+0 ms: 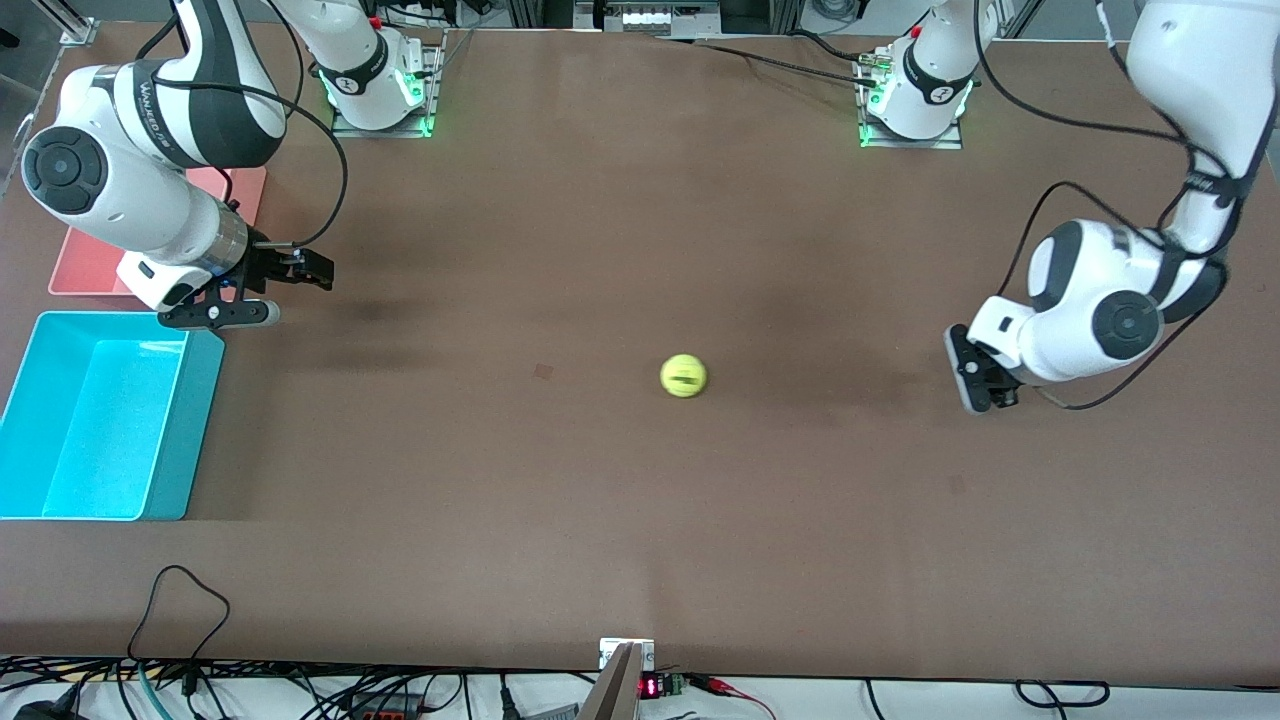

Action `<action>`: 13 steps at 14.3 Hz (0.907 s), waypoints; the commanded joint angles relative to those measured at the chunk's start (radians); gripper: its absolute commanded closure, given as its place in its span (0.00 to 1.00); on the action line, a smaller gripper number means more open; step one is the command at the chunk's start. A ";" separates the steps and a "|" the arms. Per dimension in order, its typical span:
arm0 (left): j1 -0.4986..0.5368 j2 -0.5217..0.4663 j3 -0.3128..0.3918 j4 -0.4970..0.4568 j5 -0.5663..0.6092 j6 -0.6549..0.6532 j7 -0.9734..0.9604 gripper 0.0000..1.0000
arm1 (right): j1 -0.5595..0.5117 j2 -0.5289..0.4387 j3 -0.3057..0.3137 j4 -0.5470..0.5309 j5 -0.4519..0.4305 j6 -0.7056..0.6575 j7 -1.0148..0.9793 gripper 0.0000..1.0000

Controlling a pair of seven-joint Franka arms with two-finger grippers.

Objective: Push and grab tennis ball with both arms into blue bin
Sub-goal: 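Push the tennis ball with the left gripper toward the right gripper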

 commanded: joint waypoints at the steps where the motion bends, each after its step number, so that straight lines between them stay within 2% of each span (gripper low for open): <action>1: 0.050 -0.070 -0.006 0.038 0.000 -0.140 0.012 0.97 | 0.008 -0.001 -0.002 -0.007 -0.007 0.009 0.006 0.00; 4: 0.079 -0.130 -0.003 0.077 0.000 -0.256 -0.020 0.97 | 0.006 -0.003 -0.002 -0.031 -0.007 0.011 0.006 0.00; 8: 0.088 -0.196 -0.007 0.132 -0.001 -0.390 -0.115 0.96 | -0.013 -0.047 -0.001 -0.169 -0.007 0.109 -0.001 0.00; 10: 0.084 -0.222 -0.017 0.173 -0.001 -0.474 -0.187 0.91 | -0.029 -0.057 -0.002 -0.220 -0.007 0.167 -0.003 0.00; 11: 0.084 -0.228 -0.030 0.207 0.000 -0.534 -0.244 0.83 | -0.043 -0.054 -0.001 -0.228 -0.007 0.202 -0.009 0.00; 12: 0.084 -0.228 -0.049 0.239 -0.001 -0.592 -0.295 0.66 | -0.046 -0.048 0.000 -0.228 -0.007 0.230 -0.024 0.00; 13: 0.084 -0.227 -0.064 0.277 -0.001 -0.641 -0.336 0.29 | -0.044 -0.041 0.000 -0.226 -0.007 0.267 -0.024 0.00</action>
